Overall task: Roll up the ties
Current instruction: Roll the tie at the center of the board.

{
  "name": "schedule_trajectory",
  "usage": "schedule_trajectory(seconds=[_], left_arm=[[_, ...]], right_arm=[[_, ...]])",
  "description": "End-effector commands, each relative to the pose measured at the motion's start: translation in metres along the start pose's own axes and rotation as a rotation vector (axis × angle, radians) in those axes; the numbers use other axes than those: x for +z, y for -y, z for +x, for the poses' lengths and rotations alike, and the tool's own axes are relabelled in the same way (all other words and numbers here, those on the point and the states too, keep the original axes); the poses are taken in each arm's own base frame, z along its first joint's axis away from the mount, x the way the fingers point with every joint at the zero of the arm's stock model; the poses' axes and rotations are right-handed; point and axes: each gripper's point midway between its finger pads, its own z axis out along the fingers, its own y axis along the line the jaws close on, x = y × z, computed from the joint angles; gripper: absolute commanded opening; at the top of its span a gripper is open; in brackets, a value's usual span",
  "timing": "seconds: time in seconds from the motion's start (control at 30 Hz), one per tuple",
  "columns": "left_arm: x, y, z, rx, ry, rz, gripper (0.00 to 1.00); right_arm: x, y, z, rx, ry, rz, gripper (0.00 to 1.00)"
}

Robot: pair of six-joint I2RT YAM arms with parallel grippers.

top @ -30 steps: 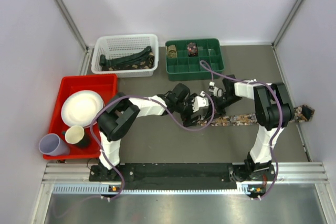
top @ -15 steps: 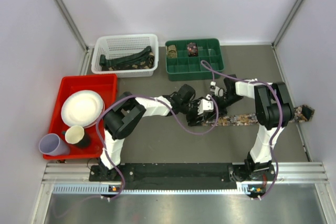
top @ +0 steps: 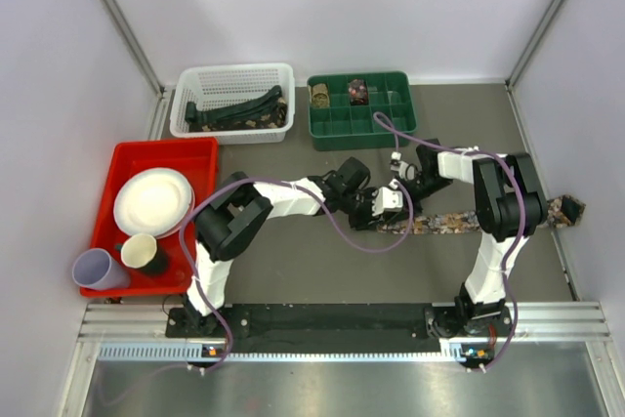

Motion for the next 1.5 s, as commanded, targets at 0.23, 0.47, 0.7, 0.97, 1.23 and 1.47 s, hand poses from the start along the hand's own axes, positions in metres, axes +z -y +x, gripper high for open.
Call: schedule_trajectory(seconds=[0.23, 0.47, 0.7, 0.97, 1.23, 1.47], left_arm=[[-0.026, 0.048, 0.101, -0.091, -0.32, 0.096, 0.22], [-0.029, 0.03, 0.083, -0.202, -0.216, 0.057, 0.67], [-0.039, 0.008, 0.048, -0.23, 0.032, 0.014, 0.76], [-0.025, 0.007, 0.022, -0.177, 0.212, 0.041, 0.79], [-0.003, 0.021, 0.021, -0.176, 0.245, 0.07, 0.73], [0.003, 0.022, 0.024, -0.185, 0.21, 0.051, 0.53]], right_arm=[[-0.008, -0.007, -0.016, -0.04, 0.06, 0.041, 0.0], [0.008, 0.023, -0.012, -0.021, 0.01, 0.129, 0.0], [0.011, 0.037, -0.01, -0.022, -0.007, 0.196, 0.0], [0.015, 0.046, -0.01, -0.006, -0.011, 0.233, 0.0], [0.017, 0.046, -0.009, 0.005, -0.011, 0.237, 0.0], [0.02, 0.042, -0.01, 0.007, -0.01, 0.209, 0.0]])
